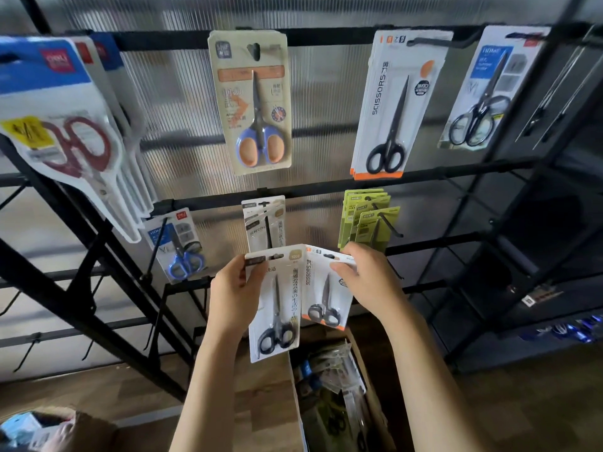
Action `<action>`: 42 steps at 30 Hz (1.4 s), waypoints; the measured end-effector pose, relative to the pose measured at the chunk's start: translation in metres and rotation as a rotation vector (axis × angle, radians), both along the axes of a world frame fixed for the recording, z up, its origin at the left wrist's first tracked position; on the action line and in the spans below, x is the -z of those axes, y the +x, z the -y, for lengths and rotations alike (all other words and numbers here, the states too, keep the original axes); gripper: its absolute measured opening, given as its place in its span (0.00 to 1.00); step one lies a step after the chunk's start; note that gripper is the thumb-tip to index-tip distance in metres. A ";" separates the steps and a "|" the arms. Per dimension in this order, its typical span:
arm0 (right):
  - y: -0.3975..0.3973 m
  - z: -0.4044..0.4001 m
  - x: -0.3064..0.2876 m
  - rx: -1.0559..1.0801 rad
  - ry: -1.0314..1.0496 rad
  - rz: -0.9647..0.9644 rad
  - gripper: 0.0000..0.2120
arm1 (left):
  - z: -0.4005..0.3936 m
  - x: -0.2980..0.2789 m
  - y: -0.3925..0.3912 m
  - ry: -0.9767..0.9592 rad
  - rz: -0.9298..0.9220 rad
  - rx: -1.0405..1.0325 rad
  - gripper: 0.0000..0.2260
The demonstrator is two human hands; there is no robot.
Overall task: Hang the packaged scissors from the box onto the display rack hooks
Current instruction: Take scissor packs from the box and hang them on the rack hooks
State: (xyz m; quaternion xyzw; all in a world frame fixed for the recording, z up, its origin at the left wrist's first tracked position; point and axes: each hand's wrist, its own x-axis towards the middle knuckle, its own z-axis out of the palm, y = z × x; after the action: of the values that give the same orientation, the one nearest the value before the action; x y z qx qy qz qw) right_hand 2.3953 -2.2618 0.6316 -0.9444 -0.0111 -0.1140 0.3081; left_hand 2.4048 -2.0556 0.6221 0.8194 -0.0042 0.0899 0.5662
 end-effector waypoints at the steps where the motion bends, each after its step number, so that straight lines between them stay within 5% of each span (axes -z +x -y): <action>1: 0.002 0.000 0.000 -0.006 0.000 -0.001 0.08 | 0.000 0.001 0.002 -0.002 -0.005 -0.007 0.07; 22: 0.021 0.010 0.010 -0.072 -0.033 0.002 0.09 | 0.012 0.023 0.032 0.066 -0.053 -0.219 0.03; 37: 0.020 0.024 -0.015 -0.111 0.010 0.032 0.07 | 0.019 0.015 0.069 0.116 -0.151 -0.215 0.10; 42: 0.024 0.036 -0.045 -0.077 0.070 0.140 0.09 | 0.018 -0.007 0.055 0.107 -0.049 -0.248 0.13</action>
State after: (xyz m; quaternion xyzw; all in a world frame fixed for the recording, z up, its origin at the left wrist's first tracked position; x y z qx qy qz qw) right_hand 2.4191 -2.2977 0.6770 -0.9217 -0.0649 -0.1682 0.3435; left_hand 2.4603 -2.0738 0.6287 0.8446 0.1062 0.1391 0.5060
